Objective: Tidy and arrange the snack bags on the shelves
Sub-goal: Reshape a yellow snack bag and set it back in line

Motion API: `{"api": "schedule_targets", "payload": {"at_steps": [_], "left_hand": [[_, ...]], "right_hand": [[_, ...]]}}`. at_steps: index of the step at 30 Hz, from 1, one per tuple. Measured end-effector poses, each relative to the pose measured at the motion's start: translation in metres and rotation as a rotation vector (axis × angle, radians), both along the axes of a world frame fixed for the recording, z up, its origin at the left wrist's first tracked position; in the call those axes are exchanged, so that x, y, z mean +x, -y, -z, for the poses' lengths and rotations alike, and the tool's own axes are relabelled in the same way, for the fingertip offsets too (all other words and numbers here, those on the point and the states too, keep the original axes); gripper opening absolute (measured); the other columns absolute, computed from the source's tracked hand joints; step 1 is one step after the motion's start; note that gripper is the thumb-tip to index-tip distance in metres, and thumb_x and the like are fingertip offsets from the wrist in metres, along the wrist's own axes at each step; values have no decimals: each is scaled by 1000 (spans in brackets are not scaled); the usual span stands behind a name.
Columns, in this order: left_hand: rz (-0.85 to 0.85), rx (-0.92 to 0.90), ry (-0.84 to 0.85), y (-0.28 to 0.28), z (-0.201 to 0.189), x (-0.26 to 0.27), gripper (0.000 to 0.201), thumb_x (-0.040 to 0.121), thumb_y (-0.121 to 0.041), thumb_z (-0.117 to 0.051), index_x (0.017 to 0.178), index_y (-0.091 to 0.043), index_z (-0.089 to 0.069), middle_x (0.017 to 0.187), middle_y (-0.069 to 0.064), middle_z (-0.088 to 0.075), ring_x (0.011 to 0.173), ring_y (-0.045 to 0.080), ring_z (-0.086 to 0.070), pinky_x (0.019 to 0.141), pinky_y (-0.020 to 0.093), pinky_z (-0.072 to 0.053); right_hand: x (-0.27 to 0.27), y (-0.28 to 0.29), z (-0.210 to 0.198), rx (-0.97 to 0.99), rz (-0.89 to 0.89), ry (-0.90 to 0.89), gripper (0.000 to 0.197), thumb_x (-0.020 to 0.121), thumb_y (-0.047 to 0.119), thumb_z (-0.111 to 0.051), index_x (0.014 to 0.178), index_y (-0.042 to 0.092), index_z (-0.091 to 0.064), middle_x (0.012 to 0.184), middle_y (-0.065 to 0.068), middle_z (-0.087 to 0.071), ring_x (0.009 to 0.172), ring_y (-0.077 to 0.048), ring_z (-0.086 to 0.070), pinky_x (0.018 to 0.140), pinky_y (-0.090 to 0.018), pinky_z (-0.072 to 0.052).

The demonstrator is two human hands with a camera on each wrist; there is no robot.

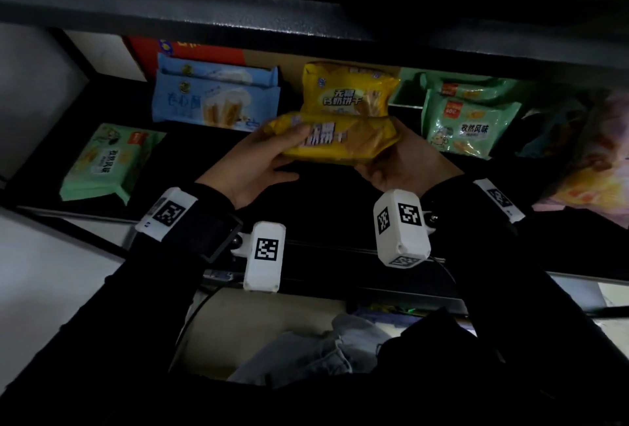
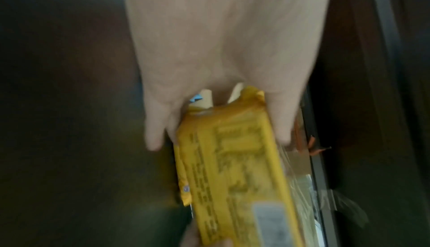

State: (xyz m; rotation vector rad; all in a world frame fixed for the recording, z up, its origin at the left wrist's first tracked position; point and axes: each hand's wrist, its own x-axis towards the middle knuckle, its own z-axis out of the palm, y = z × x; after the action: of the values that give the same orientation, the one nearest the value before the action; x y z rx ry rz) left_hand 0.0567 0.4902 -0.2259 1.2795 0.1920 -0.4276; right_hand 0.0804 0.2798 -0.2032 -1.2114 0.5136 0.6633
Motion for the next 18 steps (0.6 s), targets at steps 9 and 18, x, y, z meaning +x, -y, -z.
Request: {"api": "schedule_targets", "payload": {"at_steps": [9, 18], "left_hand": [[-179, 0, -109, 7, -7, 5, 38, 89, -53, -55, 117, -28, -60, 115, -1, -68, 106, 17, -64, 80, 37, -55], [-22, -32, 134, 26, -10, -7, 36, 88, -23, -63, 123, -28, -56, 120, 0, -68, 109, 19, -66, 79, 28, -56]], "right_hand": [[0, -8, 8, 103, -32, 51, 36, 98, 38, -45, 121, 12, -56, 93, -8, -67, 52, -17, -65, 44, -19, -52], [-10, -2, 9, -94, -350, 328, 65, 66, 29, -72, 127, 19, -53, 121, -1, -66, 110, -17, -63, 91, -35, -52]]}}
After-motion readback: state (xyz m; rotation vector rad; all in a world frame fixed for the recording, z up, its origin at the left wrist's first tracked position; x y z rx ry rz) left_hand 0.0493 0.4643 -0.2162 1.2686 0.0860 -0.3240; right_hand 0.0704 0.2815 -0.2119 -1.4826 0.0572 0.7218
